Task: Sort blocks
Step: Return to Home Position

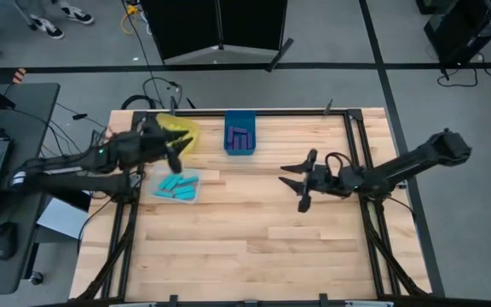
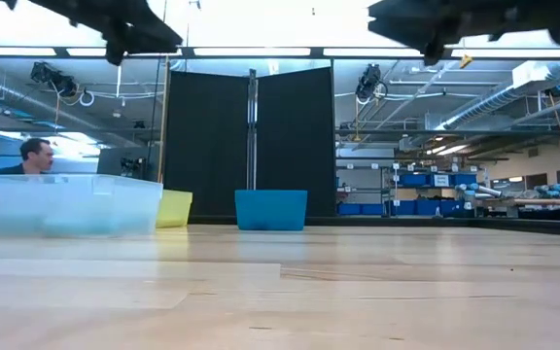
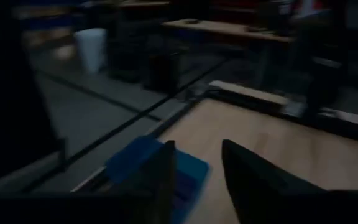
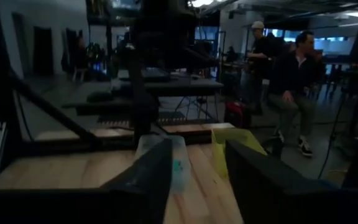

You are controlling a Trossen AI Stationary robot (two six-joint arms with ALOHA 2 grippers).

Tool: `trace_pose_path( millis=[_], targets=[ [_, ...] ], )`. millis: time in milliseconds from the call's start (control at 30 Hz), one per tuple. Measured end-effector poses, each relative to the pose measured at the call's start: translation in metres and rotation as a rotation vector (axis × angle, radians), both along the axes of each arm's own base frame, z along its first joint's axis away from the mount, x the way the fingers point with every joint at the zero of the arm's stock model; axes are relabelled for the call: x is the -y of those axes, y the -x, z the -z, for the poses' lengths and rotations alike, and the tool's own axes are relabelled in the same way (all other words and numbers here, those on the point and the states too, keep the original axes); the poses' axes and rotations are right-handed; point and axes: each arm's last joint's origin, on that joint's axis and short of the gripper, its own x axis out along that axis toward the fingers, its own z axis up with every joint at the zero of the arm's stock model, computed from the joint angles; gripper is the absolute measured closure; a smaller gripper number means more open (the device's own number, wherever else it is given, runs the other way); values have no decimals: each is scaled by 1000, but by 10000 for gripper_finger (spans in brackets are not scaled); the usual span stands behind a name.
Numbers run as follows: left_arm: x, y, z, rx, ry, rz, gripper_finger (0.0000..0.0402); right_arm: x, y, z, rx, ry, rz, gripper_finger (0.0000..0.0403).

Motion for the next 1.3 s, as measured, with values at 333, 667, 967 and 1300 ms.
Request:
trace_pose_path(
  millis=[333, 667, 967, 1300],
  targets=[
    [40, 11, 42, 169, -127, 283, 393, 0, 51, -23, -86, 54, -70, 391],
    [57, 22, 78, 102, -167, 357, 396, 6, 96, 9, 10, 49, -128, 393],
    [55, 43, 81, 86, -150, 429, 397, 14, 118, 46, 35, 48, -129, 397],
    [58, 40, 127, 217, -126, 474, 398, 18, 131, 53, 12, 73, -166, 398]
  ],
)
